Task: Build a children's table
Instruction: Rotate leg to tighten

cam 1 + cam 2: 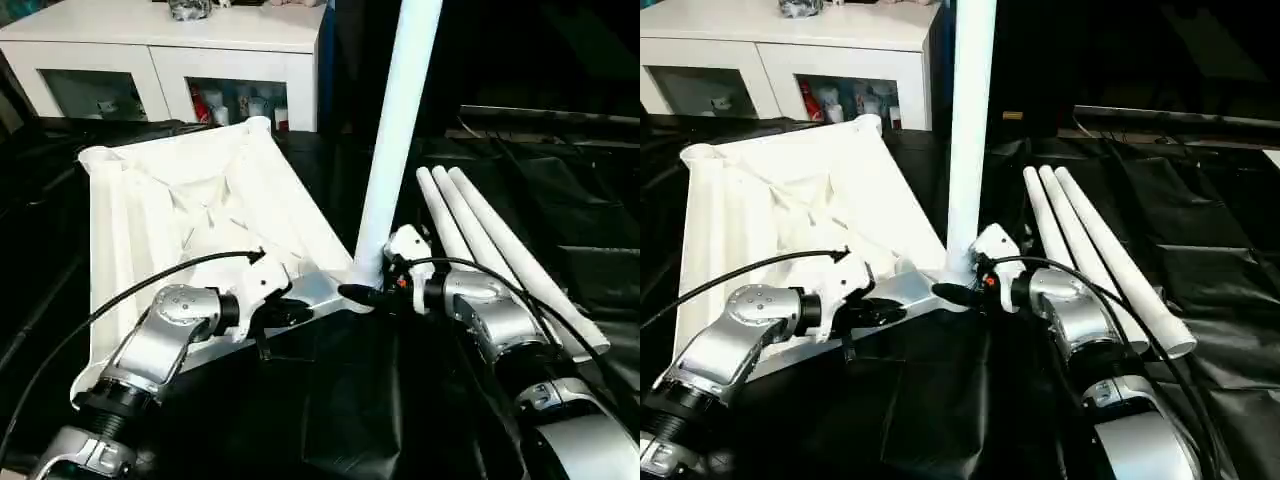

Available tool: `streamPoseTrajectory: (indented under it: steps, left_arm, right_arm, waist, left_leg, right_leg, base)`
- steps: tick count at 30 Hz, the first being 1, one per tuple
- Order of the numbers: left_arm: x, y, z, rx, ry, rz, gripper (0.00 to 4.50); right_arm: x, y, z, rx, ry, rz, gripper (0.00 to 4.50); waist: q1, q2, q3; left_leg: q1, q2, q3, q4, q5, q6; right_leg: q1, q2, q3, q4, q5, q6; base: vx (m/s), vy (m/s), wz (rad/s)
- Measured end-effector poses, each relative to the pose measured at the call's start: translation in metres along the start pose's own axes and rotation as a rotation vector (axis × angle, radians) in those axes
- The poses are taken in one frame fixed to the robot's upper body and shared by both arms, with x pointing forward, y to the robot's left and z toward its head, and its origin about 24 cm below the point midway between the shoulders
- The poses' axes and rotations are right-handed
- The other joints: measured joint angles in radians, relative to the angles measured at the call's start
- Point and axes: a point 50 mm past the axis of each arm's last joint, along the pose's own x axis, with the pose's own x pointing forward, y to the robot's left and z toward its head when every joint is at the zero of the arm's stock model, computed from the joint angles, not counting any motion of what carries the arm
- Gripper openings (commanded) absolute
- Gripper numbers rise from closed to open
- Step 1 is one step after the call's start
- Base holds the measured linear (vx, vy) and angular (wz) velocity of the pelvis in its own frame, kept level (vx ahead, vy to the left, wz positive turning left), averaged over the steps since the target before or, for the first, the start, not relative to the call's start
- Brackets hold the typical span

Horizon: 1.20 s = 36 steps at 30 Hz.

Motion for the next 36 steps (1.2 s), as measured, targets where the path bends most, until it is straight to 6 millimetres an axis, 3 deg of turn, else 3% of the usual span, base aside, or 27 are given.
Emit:
streamPoseTrajectory:
  steps: [3,8,14,15,20,27,31,36]
  left_arm:
    - [0.011,0.006,0.005,-0.024,0.004,0.076,0.0]
    - [0.04,0.012,0.017,-0.075,0.015,0.185,0.0]
    - [0.062,0.008,0.027,-0.099,0.015,0.214,0.0]
    - [0.063,0.008,0.027,-0.101,0.013,0.211,0.0]
    - [0.06,0.015,0.025,-0.085,0.016,0.281,0.0]
    - [0.043,0.018,0.019,-0.048,0.003,0.244,0.0]
    - [0.038,0.014,0.016,-0.031,-0.005,0.188,0.0]
    - [0.023,0.005,0.008,-0.004,-0.024,0.077,0.0]
  right_arm:
    - [0.012,-0.002,-0.002,0.073,-0.045,-0.197,2.75]
    - [0.029,-0.004,-0.001,0.201,-0.054,-0.523,2.75]
    - [0.035,-0.007,0.001,0.242,-0.044,-0.686,2.75]
    - [0.035,-0.007,0.0,0.242,-0.047,-0.687,3.3]
    - [0.042,0.0,0.003,0.292,-0.096,-0.646,3.78]
    - [0.032,-0.005,0.003,0.193,-0.074,-0.487,3.78]
    - [0.018,-0.011,-0.001,0.135,-0.044,-0.429,3.78]
    - [-0.004,-0.015,0.004,0.008,-0.009,-0.193,3.78]
  waist:
    - [-0.005,0.0,0.0]
    - [0.002,0.0,0.0]
    - [0.006,0.006,-0.002]
    - [0.006,0.008,-0.002]
    - [-0.012,0.009,-0.003]
    - [-0.014,0.01,-0.004]
    - [-0.004,0.011,-0.005]
    - [0.003,0.013,-0.005]
  left_leg:
    - [0.002,0.0,0.0,0.001,-0.002,-0.006]
    - [0.012,0.0,0.0,0.001,-0.002,-0.008]
    - [0.015,-0.002,0.0,-0.001,-0.002,-0.007]
    - [0.015,-0.002,0.0,-0.001,-0.002,-0.007]
    - [0.013,-0.002,-0.001,-0.001,-0.002,-0.007]
    - [0.006,-0.001,-0.001,-0.005,-0.001,-0.007]
    - [0.004,-0.001,0.0,-0.004,-0.001,-0.006]
    - [0.001,-0.001,0.0,-0.003,-0.001,-0.006]
  right_leg:
    - [0.0,0.0,0.0,0.002,0.0,0.0]
    - [0.007,0.0,0.001,0.002,-0.003,0.005]
    - [0.015,-0.001,0.003,-0.006,-0.002,0.006]
    - [0.016,-0.001,0.003,-0.007,-0.002,0.006]
    - [0.017,-0.001,0.002,-0.007,0.0,0.009]
    - [0.006,0.0,0.002,-0.003,0.002,0.005]
    - [0.005,0.0,0.002,-0.003,0.001,0.004]
    - [0.004,-0.001,0.002,-0.003,0.001,0.005]
  base:
    - [0.0,0.0,0.0]
    - [0.0,0.0,0.0]
    - [0.0,0.0,0.0]
    - [0.0,0.0,0.0]
    - [0.0,0.0,0.0]
    - [0.0,0.0,0.0]
    - [0.0,0.0,0.0]
    - [0.0,0.0,0.0]
